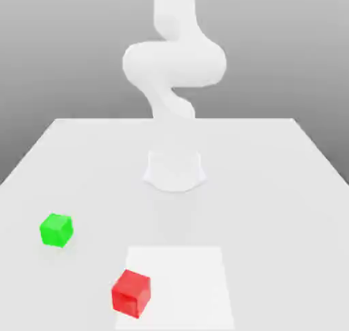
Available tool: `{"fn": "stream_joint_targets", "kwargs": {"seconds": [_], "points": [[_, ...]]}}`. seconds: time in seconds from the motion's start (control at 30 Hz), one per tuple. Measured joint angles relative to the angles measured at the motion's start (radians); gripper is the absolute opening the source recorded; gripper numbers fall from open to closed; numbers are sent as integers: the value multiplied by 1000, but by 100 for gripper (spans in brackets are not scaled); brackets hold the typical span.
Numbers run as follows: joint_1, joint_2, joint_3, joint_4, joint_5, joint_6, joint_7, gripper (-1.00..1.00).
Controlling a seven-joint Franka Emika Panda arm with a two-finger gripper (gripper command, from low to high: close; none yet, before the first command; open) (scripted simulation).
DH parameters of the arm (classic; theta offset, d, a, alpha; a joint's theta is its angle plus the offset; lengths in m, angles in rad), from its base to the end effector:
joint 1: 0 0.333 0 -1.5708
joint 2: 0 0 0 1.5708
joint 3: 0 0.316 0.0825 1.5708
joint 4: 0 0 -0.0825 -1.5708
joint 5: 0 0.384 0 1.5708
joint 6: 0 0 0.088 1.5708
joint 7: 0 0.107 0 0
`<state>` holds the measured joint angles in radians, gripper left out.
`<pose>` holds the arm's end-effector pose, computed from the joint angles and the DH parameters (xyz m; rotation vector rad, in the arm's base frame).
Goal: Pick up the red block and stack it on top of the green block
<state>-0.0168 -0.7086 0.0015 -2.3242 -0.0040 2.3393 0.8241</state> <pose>0.3811 -0.0057 0.6699 -2.4725 1.1007 -0.9445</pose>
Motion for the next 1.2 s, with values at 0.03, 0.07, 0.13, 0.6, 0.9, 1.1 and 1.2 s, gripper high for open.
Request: {"fn": "stream_joint_targets", "kwargs": {"seconds": [0.03, 0.07, 0.13, 0.6, 0.9, 1.1, 1.2], "points": [[-7, 39, 1, -10, -2, 17, 10, 0], [-14, 77, 1, -20, -3, 33, 20, 0], [-27, 151, 1, -40, -6, 65, 40, 0], [-100, 659, -21, -175, -12, 284, 161, 0], [-124, 985, -23, -211, 23, 474, 185, 0], [-128, 1048, -19, -202, 25, 528, 183, -100], [-129, 1051, -18, -202, 24, 530, 184, -100]]}}
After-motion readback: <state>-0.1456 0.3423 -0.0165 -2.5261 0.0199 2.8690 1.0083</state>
